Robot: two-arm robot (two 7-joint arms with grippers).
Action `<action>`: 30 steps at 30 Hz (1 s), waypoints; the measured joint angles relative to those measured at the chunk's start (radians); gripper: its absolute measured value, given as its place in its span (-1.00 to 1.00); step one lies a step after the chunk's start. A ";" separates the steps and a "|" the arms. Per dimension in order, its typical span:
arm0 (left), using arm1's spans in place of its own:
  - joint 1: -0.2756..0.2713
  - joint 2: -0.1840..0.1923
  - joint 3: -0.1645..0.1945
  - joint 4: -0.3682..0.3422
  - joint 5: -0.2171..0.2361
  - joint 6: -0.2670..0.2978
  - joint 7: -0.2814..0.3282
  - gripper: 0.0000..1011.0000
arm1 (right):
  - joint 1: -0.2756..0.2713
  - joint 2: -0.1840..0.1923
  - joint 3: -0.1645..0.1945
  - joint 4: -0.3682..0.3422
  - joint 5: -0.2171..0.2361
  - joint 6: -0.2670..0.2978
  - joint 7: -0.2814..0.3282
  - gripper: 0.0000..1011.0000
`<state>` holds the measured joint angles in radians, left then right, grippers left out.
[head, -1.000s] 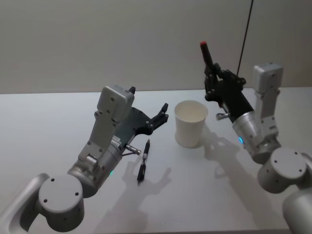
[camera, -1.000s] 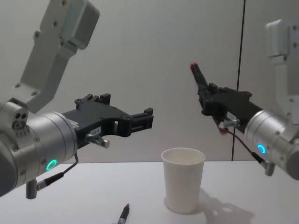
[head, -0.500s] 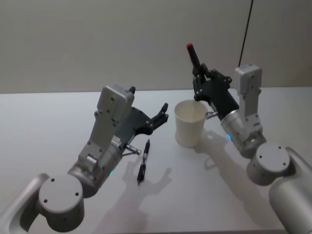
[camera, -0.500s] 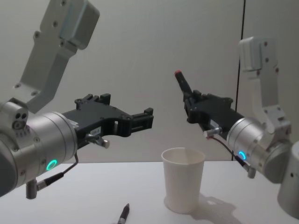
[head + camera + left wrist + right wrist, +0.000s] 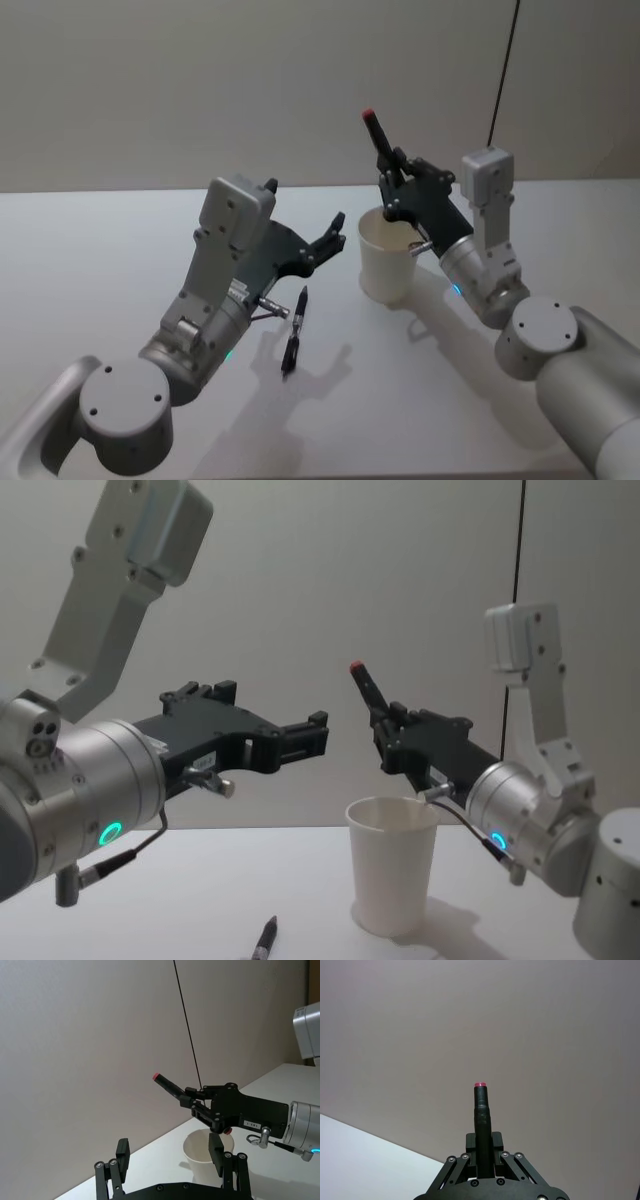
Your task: Place the pen into the pen holder.
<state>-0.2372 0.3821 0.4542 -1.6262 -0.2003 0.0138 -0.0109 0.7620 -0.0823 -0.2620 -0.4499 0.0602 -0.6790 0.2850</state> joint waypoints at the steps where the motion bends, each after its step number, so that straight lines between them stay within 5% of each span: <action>1: 0.000 0.000 0.000 0.000 0.000 0.000 0.000 0.99 | 0.008 -0.002 0.001 0.017 0.002 -0.010 0.005 -0.66; 8: 0.000 0.000 0.000 0.000 0.000 0.000 0.000 0.99 | 0.067 -0.019 0.009 0.149 0.013 -0.074 0.035 -0.64; 17: 0.000 0.000 0.000 0.000 0.000 0.000 0.000 0.99 | 0.122 -0.034 0.022 0.264 0.026 -0.138 0.067 -0.18; 30: 0.000 0.000 0.000 0.000 0.000 0.000 0.000 0.99 | 0.153 -0.043 0.044 0.325 0.042 -0.180 0.093 0.65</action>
<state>-0.2372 0.3821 0.4542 -1.6262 -0.2003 0.0138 -0.0110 0.9151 -0.1250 -0.2179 -0.1245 0.1023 -0.8592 0.3778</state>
